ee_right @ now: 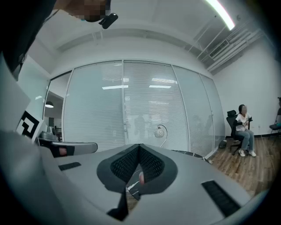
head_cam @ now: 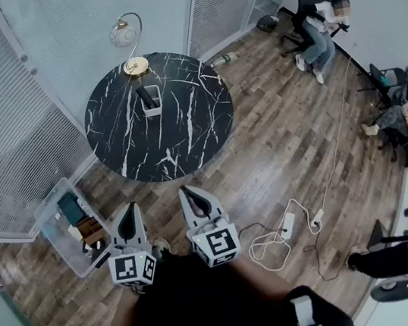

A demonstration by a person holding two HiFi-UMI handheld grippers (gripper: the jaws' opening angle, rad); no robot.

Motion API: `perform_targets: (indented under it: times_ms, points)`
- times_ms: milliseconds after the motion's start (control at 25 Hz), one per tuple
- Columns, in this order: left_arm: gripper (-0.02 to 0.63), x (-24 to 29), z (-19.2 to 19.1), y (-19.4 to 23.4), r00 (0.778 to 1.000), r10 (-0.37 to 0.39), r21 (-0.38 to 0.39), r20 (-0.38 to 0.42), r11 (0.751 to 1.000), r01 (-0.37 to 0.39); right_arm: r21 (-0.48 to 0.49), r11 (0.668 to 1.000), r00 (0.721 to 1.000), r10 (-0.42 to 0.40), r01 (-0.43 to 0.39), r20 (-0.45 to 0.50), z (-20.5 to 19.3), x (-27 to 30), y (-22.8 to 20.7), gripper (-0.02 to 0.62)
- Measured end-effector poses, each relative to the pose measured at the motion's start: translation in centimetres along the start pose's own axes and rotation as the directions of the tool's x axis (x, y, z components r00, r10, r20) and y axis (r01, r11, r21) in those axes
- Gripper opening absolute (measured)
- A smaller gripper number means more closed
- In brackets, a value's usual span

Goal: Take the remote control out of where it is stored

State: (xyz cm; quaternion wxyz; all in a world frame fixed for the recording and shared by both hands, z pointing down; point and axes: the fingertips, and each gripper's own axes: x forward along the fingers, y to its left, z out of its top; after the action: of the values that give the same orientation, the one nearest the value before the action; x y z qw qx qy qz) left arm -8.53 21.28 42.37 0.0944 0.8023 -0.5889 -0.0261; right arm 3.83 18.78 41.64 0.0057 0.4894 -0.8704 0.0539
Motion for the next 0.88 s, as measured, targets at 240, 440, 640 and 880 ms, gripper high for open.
perform_targets:
  times_ms: [240, 440, 640, 880]
  points:
    - [0.008, -0.2, -0.3, 0.3, 1.000, 0.008, -0.009, -0.014, 1.000, -0.008, -0.004, 1.000, 1.000, -0.001, 0.001, -0.005, -0.1, -0.1, 0.1, 0.002]
    - [0.008, -0.4, -0.3, 0.4, 1.000, 0.005, -0.005, -0.020, 1.000, -0.005, -0.011, 1.000, 1.000, -0.003, 0.003, -0.003, -0.1, -0.2, 0.5, 0.002]
    - [0.008, -0.8, -0.8, 0.2, 0.999, 0.004, -0.006, -0.032, 1.000, -0.004, -0.002, 1.000, 1.000, -0.010, 0.010, 0.023, 0.2, -0.8, 0.6, 0.002]
    - [0.008, -1.3, -1.7, -0.9, 0.999, 0.003, 0.011, -0.051, 1.000, -0.002, -0.010, 1.000, 1.000, -0.011, 0.011, 0.010, -0.4, -1.8, 0.3, 0.002]
